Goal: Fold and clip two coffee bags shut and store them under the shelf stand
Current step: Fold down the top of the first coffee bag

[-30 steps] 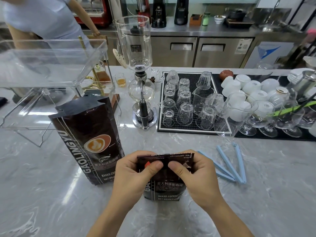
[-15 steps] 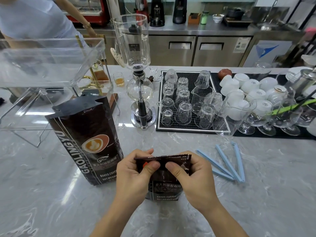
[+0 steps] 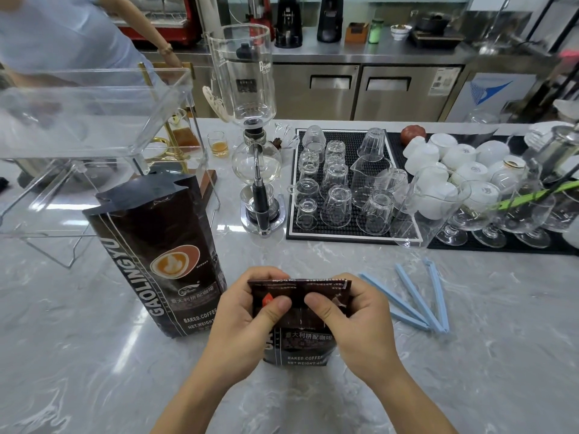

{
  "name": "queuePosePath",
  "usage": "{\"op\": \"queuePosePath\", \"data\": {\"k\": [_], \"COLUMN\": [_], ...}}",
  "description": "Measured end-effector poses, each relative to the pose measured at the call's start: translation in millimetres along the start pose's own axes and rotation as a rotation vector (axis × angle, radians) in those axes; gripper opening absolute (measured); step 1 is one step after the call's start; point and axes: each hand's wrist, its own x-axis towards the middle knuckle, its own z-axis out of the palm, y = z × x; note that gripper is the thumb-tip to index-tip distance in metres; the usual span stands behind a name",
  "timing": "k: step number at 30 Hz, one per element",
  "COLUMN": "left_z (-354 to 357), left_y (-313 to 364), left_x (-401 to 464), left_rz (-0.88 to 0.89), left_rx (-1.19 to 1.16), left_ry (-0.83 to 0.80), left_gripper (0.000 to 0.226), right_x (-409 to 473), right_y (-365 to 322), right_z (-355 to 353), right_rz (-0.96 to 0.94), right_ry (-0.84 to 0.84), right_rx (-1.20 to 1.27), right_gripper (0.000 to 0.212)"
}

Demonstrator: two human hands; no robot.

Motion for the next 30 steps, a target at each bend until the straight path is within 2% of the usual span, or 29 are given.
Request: {"op": "queuePosePath", "data": {"k": [5,12,16,20,24,30], "left_z": [6,6,11,11,11,12], "left_y": [-4,3,2,-1,-3,-7], "left_x": [0,-1,2,4,6,7], "left_rz": [-0.059,-0.058,-0.095,-0.088,-0.097,-0.110], "left_rx": [0.027,0.009,0.006,-0.004,-0.019,-0.052], "left_ry": [0.120,0.086,0.074,0.077,0.074,0.099], "left_gripper": [0.040,0.016,0.021,0.029,0.022,0.018], "right_x": [-1,-1,-1,-1,-1,1], "right_y": [0,0,-2,0,3,14], "right_z": [-1,-2,-5,-6,-14,-45], "right_rz": [-0.016,0.023,0.026,0.023,0.007,-0.030], "right_ry": [-0.017,0.013,-0.029,-0.032,-0.085,-0.068], "right_rx": [0.022,0.064,0.054,0.046,0.007,-0.040], "right_gripper": [0.012,0.011,0.023,0.016,0.008,0.032]}}
